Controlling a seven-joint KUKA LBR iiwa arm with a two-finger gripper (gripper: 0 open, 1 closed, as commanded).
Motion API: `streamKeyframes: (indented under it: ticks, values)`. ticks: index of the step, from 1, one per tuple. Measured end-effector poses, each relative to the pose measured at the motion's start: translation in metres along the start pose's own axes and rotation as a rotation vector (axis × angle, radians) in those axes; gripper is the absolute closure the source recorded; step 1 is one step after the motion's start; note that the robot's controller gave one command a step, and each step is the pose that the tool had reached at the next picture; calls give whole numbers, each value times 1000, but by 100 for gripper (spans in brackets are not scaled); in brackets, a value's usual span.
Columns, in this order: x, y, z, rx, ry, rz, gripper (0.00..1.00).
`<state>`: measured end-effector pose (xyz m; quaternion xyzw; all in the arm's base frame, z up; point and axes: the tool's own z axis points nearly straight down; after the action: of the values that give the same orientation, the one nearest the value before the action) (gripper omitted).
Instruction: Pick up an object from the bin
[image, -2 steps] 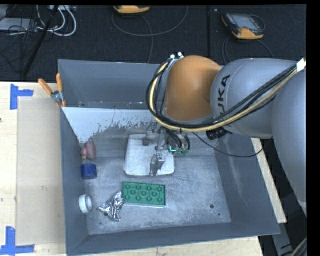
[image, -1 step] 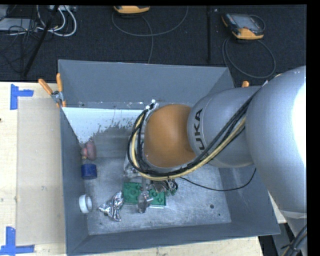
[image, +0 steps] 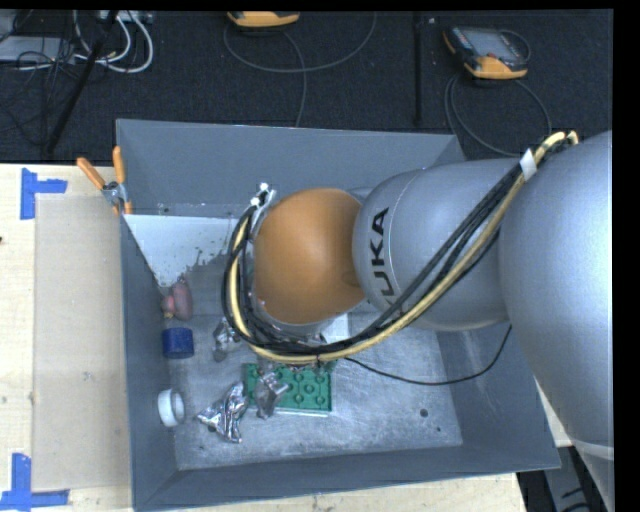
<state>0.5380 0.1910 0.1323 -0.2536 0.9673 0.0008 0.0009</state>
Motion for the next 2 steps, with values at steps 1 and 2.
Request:
streamKeyframes:
  ticks: [1, 2]
  values:
    - [9, -43, 61, -1, 2, 248, 0]
    - [9, -43, 59, -1, 1, 250, 100]
